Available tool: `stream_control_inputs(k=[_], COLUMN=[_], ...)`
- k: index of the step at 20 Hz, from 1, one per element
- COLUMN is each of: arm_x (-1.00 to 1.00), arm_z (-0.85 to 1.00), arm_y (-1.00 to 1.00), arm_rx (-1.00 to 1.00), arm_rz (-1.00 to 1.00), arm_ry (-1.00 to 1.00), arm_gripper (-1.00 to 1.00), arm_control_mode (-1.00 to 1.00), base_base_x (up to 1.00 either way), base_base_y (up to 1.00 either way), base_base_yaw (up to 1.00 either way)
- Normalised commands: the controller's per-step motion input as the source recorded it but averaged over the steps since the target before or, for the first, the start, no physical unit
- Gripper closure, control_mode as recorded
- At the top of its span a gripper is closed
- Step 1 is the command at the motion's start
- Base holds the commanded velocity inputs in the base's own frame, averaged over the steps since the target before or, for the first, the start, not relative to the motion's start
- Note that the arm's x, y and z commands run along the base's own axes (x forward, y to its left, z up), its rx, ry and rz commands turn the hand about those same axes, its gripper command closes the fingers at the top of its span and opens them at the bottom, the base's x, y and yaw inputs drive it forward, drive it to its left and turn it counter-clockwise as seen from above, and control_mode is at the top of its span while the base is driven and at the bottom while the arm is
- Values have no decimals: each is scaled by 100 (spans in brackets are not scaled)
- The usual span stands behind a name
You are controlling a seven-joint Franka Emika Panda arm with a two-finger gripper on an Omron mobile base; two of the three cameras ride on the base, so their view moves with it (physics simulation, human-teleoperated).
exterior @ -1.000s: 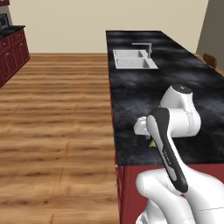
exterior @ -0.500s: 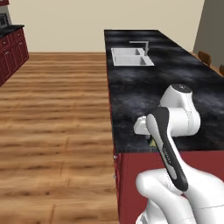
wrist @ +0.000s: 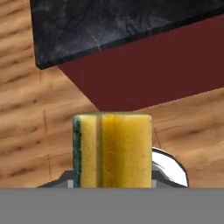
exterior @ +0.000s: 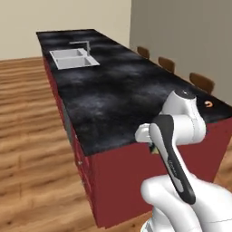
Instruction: Place the sponge inside the microwave to prepare for sanitizing.
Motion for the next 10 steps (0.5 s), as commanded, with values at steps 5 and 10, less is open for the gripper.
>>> stream_control_inputs(k=[5, 10], arm_x=[0, 0], arm_z=[0, 0], arm_y=[0, 0], arm_rx=[0, 0], arm_rz=[0, 0], arm_ry=[0, 0], arm_gripper=[100, 100], arm_control_mode=[100, 100], base_base_x=[0, 0], base_base_y=[0, 0], base_base_yaw=[-100, -100])
